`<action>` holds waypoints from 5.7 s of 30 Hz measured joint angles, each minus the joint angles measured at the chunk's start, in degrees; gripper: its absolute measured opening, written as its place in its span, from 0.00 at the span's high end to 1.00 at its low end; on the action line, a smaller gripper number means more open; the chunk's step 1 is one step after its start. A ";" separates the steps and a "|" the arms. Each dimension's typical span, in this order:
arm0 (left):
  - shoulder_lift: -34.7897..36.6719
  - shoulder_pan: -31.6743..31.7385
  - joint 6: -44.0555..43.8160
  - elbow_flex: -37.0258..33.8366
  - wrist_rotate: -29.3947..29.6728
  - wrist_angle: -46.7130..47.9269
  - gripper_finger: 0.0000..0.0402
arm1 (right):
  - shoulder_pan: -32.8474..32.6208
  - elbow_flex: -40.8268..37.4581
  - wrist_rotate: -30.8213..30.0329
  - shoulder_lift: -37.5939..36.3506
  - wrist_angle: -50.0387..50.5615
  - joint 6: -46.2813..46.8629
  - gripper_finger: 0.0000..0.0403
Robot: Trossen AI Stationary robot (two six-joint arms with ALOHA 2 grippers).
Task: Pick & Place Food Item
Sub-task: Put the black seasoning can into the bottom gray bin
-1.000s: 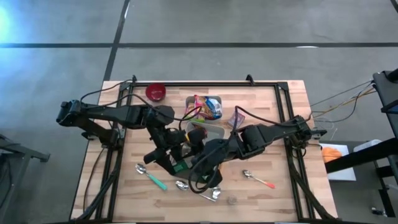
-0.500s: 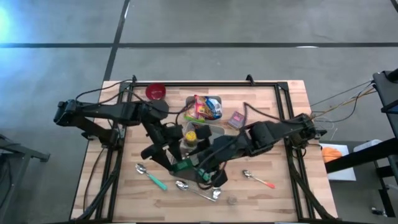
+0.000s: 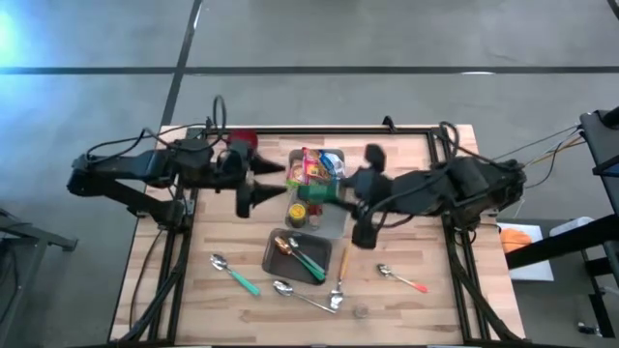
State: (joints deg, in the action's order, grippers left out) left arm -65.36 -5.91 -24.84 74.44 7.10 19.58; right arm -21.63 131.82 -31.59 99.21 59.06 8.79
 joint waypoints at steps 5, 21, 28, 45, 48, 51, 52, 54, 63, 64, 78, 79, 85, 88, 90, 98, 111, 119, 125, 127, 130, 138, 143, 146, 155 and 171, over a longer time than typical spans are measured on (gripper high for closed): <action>-3.68 -0.05 2.19 -0.13 3.39 -13.73 0.19 | 0.02 -0.71 -5.78 -2.65 2.49 4.48 0.68; -11.28 0.63 19.66 0.28 0.81 -28.48 0.19 | 0.31 -1.58 -9.08 -4.54 4.60 12.10 0.68; -11.33 0.65 20.39 0.28 -1.16 -28.38 0.08 | 0.33 -1.61 -8.91 -3.94 4.28 11.83 0.68; -11.37 0.65 21.88 0.28 -11.14 -32.98 0.15 | 0.92 -1.80 -3.73 -1.64 -5.90 6.42 0.68; -11.37 0.65 21.86 0.28 -11.71 -33.34 0.19 | 0.92 -1.78 -1.12 -1.70 -7.86 4.59 0.68; -11.37 0.65 21.86 0.28 -11.88 -34.31 0.22 | 0.95 -1.80 0.98 -1.48 -9.09 3.63 0.68; -11.37 0.65 21.87 0.28 -12.24 -34.82 0.23 | 1.03 -1.80 1.12 -1.42 -9.20 3.50 0.68; -11.37 0.65 21.86 0.28 -13.12 -35.40 0.26 | 1.03 -1.80 1.22 -1.32 -9.17 3.11 0.68; -11.37 0.63 21.86 0.28 -14.51 -37.35 0.51 | 1.09 -1.80 1.68 -1.21 -10.44 0.26 0.68; -11.37 0.62 21.86 0.28 -14.63 -37.38 0.56 | 1.09 -1.80 1.70 -1.21 -10.44 -0.05 0.68; -11.37 0.65 22.51 0.28 -15.53 -37.76 0.73 | 1.11 -1.81 1.69 -1.24 -10.39 -0.36 0.67; -11.37 0.63 21.54 0.28 -15.92 -37.58 0.73 | 1.09 -1.90 2.31 -1.24 -10.37 -0.34 0.63; -11.41 0.63 16.40 0.64 -16.75 -35.14 0.73 | 0.93 -2.20 2.85 -1.24 -6.91 0.40 0.22; -11.41 1.01 15.03 1.56 -15.84 -31.22 0.73 | 1.03 -2.20 1.28 -1.28 -4.57 1.69 0.08; -11.41 1.24 13.49 2.74 -13.94 -27.35 0.73 | 1.01 -2.20 -0.92 -1.30 -2.61 3.21 0.03; -11.75 3.26 10.64 11.91 -6.72 -7.13 0.73 | 0.87 -1.96 -5.90 -3.81 13.10 14.58 0.01; -23.44 10.54 8.28 22.84 -5.33 18.86 0.73 | -4.30 -1.97 -5.77 -7.46 30.65 33.63 0.01; -32.66 12.30 6.97 24.86 -10.18 25.35 0.73 | -8.30 -1.96 -5.84 -8.57 31.00 36.68 0.01; -38.91 12.43 8.13 27.38 -12.07 28.51 0.73 | -9.14 -2.29 -5.89 -8.38 30.96 36.89 0.01; -40.93 12.40 8.14 28.66 -13.11 29.45 0.73 | -9.14 -2.59 -5.90 -8.38 30.98 36.93 0.01; -44.37 12.39 8.15 31.43 -13.36 32.06 0.73 | -9.14 -2.86 -5.88 -8.36 30.96 36.91 0.01; -54.72 12.70 7.00 43.08 -13.14 42.38 0.73 | -9.14 -4.58 -5.83 -8.38 31.00 37.04 0.01; -59.20 12.82 6.54 47.55 -13.12 47.55 0.73 | -9.51 -5.21 -5.51 -8.38 30.96 37.14 0.01; -60.70 12.80 6.54 47.26 -13.14 48.88 0.73 | -9.55 -5.29 -5.47 -8.38 30.98 37.19 0.01; -63.64 10.98 6.54 47.17 -13.36 49.41 0.73 | -9.51 -5.34 -5.51 -8.34 30.96 36.01 0.01; -65.16 8.28 13.27 43.53 -16.61 45.76 0.73 | -10.83 -5.63 -5.50 -8.32 30.96 34.32 0.01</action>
State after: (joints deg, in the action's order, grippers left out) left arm -130.52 2.38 -11.57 117.96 -9.51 65.34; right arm -32.45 126.19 -37.09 90.89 90.02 43.10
